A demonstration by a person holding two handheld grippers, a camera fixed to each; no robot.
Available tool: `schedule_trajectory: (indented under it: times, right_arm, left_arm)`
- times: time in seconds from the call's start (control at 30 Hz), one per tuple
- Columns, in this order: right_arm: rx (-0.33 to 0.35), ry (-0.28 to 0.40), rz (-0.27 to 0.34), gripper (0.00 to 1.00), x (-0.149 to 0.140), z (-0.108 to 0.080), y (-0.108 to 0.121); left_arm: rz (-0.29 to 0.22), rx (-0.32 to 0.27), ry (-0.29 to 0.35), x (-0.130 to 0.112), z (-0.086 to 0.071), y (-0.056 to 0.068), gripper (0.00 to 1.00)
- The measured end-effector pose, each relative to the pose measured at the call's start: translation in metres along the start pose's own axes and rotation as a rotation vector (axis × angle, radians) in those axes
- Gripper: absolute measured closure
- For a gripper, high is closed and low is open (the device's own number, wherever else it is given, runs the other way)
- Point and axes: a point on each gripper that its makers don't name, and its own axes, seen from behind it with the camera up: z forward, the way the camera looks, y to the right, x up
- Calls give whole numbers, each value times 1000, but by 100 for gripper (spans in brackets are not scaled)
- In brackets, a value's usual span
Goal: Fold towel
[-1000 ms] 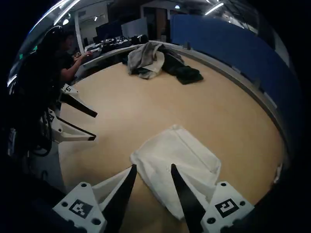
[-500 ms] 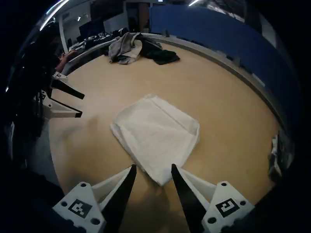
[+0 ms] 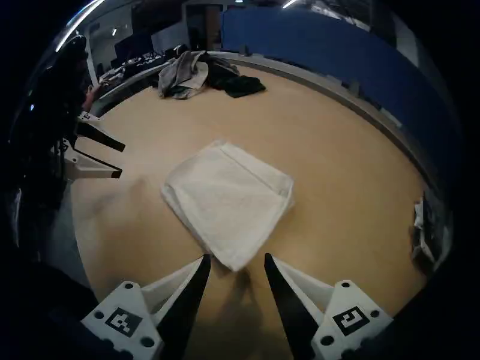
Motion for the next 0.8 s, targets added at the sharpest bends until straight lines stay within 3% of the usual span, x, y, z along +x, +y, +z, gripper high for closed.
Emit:
schedule_trajectory:
  times: [0.3, 0.33, 0.47, 0.6, 0.67, 0.8]
  right_arm:
    - [0, -17, 4, 34, -5, 4, 1]
    - [1, -18, 6, 37, -5, 5, 0]
    - [2, -25, 21, 64, -7, 7, 0]
    - [28, -32, 46, 81, -9, 9, -4]
    - [34, -30, 53, 88, -9, 10, -5]
    - [41, -23, 50, 91, -6, 8, -6]
  left_arm:
    - [4, -1, 3, 3, 1, 1, 5]
    - [4, -1, 4, 3, 1, 1, 5]
    - [4, 0, 4, 4, 2, 1, 5]
    - [8, 3, 2, 3, 2, 0, 5]
    - [8, 5, 1, 3, 2, -1, 5]
    - [7, 5, 1, 2, 2, -1, 5]
